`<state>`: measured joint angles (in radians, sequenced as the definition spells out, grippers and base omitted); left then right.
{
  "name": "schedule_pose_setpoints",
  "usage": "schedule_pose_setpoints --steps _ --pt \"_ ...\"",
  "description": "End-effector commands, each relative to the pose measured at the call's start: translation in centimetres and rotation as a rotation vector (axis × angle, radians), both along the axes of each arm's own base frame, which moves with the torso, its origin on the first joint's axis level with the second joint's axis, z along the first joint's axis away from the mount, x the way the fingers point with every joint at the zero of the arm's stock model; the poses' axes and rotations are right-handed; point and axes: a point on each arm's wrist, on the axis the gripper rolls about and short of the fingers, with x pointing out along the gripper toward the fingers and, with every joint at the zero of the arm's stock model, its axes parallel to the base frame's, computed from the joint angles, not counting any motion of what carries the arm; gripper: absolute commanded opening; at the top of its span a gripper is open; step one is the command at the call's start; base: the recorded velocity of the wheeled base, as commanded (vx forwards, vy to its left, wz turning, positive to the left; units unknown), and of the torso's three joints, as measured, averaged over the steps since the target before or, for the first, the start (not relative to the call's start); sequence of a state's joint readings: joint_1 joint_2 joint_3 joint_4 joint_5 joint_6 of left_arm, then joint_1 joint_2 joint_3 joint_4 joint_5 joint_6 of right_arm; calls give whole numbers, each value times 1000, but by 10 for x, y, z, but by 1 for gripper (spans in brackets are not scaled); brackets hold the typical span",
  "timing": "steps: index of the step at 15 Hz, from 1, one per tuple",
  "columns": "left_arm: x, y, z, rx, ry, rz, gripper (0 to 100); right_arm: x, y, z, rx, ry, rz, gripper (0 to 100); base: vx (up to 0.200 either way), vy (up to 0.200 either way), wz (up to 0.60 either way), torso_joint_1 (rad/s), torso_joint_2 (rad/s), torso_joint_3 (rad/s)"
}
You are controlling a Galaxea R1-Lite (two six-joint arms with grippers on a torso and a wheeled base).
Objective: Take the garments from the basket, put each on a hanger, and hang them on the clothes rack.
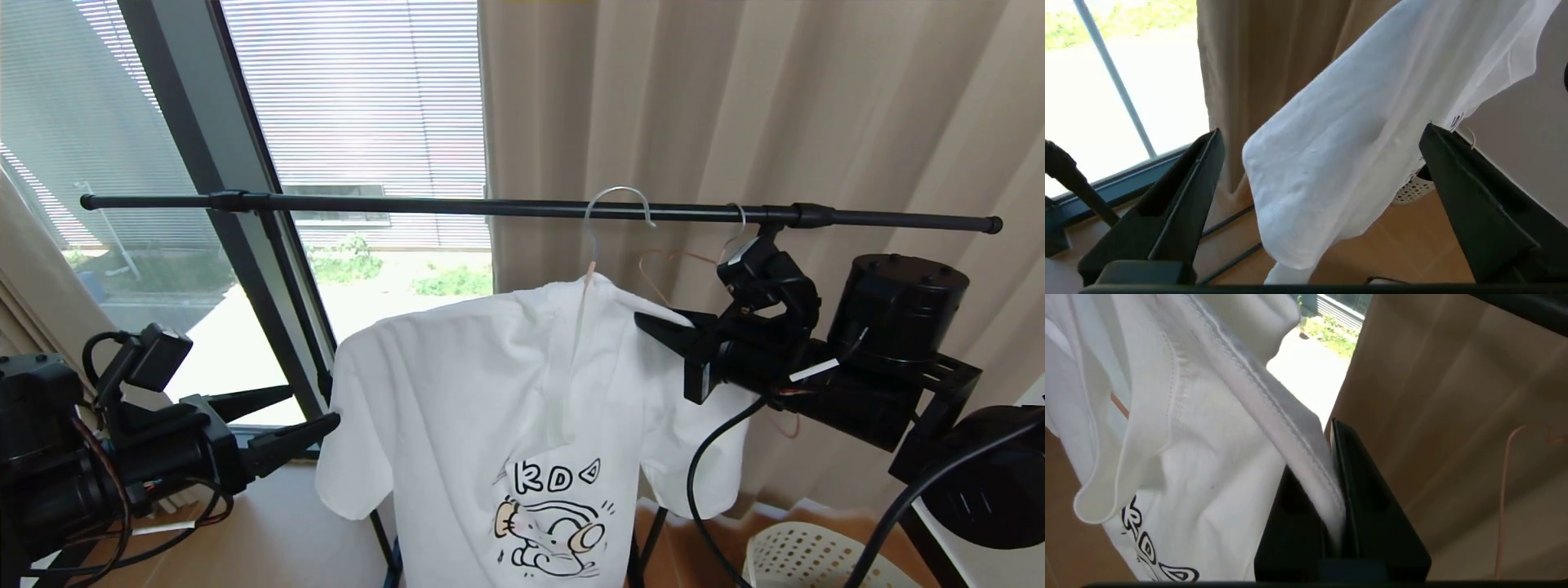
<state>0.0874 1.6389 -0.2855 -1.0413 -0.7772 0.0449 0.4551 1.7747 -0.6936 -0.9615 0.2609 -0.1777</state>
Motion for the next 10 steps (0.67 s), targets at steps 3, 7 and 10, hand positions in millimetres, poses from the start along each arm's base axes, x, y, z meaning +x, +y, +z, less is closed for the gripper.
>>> schedule_pose_setpoints --steps 3,7,10 --pt "4 -1 -18 -6 61 -8 100 -2 -1 0 0 0 2 0 0 0 0 0 0 0" --pt "2 -11 -21 -6 76 -49 100 -3 0 -1 -2 3 5 0 0 0 0 0 0 0" --pt "0 -15 -22 -9 86 -63 100 -4 0 -1 -1 5 17 0 0 0 0 0 0 0"
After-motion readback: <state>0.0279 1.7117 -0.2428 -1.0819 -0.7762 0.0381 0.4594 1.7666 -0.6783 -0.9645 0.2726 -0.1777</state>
